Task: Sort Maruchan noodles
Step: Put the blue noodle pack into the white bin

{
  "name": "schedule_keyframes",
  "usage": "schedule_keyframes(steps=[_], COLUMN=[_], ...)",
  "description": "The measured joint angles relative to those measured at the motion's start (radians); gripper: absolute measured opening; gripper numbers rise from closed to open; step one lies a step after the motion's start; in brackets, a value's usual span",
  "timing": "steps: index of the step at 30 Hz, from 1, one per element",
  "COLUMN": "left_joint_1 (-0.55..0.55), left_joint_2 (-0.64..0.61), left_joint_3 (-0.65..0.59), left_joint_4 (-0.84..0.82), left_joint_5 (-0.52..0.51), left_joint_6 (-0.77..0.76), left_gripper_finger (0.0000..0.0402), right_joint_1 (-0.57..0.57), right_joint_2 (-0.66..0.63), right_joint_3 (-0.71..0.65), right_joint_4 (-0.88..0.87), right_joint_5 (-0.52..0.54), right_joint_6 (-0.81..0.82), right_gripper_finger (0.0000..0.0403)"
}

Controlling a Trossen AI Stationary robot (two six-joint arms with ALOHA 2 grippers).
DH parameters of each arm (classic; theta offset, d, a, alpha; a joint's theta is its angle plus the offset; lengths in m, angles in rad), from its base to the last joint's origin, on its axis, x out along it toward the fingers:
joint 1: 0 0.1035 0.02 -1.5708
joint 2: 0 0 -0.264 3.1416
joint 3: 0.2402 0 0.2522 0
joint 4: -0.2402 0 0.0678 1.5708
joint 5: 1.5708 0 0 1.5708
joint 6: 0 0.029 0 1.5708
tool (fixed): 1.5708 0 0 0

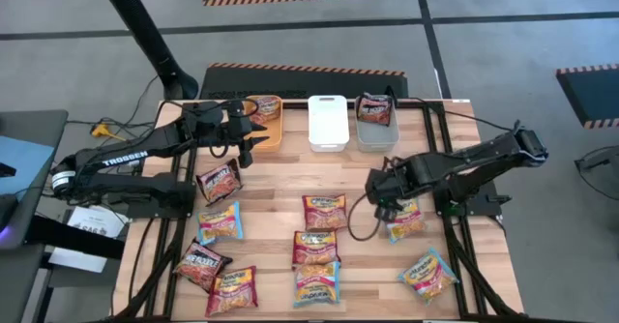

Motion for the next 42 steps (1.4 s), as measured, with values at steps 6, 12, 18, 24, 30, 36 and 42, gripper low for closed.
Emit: schedule_keyframes(steps=[6,12,18,24,30,36,42], left_joint_1=[0.0,0.0,0.0,0.0,0.0,0.0,0.0], left_joint_2=[0.0,0.0,0.0,0.0,0.0,0.001,0.001], left_joint_3=[0.0,0.0,0.0,0.0,0.0,0.0,0.0], left_joint_4=[0.0,0.0,0.0,0.0,-0.015,-0.038,-0.043], left_joint_5=[0.0,0.0,0.0,0.001,0.003,0.002,0.002], left_joint_6=[-0.001,-0.002,-0.002,-0.002,-0.018,-0.025,-0.027], left_gripper_finger=[0.0114,0.0114,0.0114,0.0114,0.0114,0.0114,0.0114], right_joint_1=[0.075,0.123,0.158,0.163,0.128,0.095,0.062], right_joint_2=[0.0,0.0,0.0,-0.001,0.0,0.0,0.002], right_joint_3=[0.0,0.0,0.0,-0.028,-0.118,-0.168,-0.237], right_joint_4=[-0.051,-0.052,-0.053,-0.047,-0.025,0.034,0.075], right_joint_5=[-0.128,-0.18,-0.213,-0.229,-0.236,-0.316,-0.329], right_joint_6=[0.132,0.205,0.218,0.21,0.21,0.209,0.26], right_gripper_finger=[0.0235,0.0235,0.0235,0.0235,0.0235,0.0235,0.0235])
